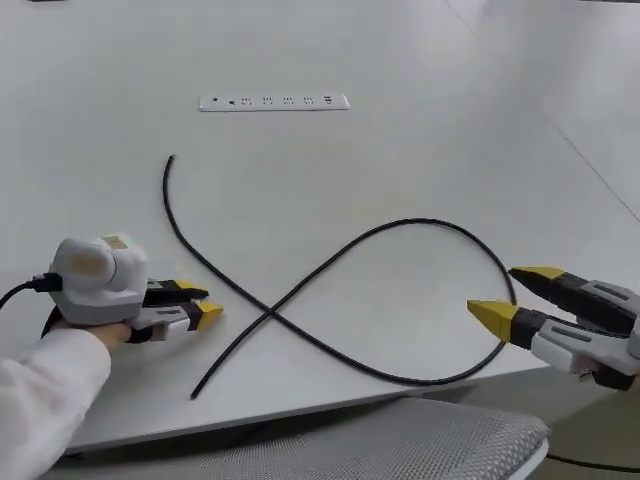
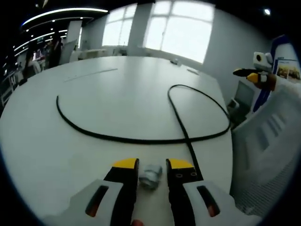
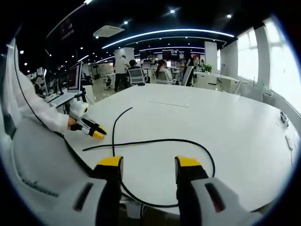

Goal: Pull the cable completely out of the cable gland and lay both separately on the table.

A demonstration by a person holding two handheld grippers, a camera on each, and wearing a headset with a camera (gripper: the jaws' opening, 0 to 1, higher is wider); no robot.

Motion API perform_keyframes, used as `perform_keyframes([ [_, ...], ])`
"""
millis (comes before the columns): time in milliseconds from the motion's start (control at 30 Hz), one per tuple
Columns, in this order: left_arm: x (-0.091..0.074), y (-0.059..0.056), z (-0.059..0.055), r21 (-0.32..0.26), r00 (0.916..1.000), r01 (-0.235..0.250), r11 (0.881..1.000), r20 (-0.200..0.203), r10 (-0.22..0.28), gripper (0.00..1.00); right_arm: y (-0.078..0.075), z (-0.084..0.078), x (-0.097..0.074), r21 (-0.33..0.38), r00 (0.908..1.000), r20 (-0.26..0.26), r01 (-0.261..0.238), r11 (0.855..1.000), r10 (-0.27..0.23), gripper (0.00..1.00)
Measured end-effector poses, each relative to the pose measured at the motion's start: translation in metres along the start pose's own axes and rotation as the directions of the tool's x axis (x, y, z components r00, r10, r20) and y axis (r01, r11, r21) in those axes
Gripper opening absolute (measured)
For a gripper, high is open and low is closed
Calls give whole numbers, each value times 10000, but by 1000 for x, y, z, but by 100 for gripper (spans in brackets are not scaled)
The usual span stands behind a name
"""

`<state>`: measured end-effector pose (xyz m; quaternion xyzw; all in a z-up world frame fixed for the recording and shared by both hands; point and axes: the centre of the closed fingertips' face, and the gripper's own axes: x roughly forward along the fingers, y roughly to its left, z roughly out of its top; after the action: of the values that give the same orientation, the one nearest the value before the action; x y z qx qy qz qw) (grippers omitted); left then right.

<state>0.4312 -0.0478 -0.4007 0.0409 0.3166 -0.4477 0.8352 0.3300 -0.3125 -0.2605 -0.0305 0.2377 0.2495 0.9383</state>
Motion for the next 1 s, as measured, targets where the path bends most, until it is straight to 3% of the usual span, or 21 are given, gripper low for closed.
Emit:
perform_keyframes([
  [100, -7, 1, 3, -214, 9995, -178, 9996, -282, 172, 35, 4, -3, 3, -127, 9995, -215, -245, 9996, 242, 48],
  [167, -16, 1, 9, -617, 9997, -198, 9979, -175, 188, 48, 6, -3, 5, -160, 9987, -317, -409, 9990, 404, 49],
  [200, -21, 1, 12, -548, 9996, -254, 9982, -157, 246, 54, 5, -4, 6, -157, 9983, -373, -462, 9988, 456, 50],
  [267, -36, 4, 20, -561, 9989, -473, 9973, -40, 471, 61, 4, -5, 9, -35, 9975, -489, -505, 9987, 503, 53],
  [333, -52, 2, 30, -945, 9991, -357, 9949, 195, 377, 64, 4, -6, 12, 48, 9969, -548, -554, 9985, 556, 56],
  [433, -79, 5, 38, -856, 9977, -606, 9945, 248, 629, 68, 7, -8, 17, 35, 9943, -750, -761, 9971, 761, 58],
  [533, -110, -1, 46, -1515, 9979, -433, 9875, 416, 502, 77, 10, -9, 20, 87, 9906, -979, -952, 9954, 956, 61],
  [767, -171, -21, 46, -1355, 9984, -412, 9899, 318, 460, 87, 14, -19, 20, 520, 9782, -1687, -1137, 9922, 1210, 67],
  [867, -200, -30, 43, -1320, 9972, -587, 9895, 382, 642, 85, 16, -22, 17, 582, 9741, -1849, -1212, 9909, 1300, 68],
  [1000, -223, -39, 36, -1639, 9958, -705, 9840, 469, 792, 90, 17, -27, 11, 723, 9677, -2099, -1269, 9893, 1395, 70],
])
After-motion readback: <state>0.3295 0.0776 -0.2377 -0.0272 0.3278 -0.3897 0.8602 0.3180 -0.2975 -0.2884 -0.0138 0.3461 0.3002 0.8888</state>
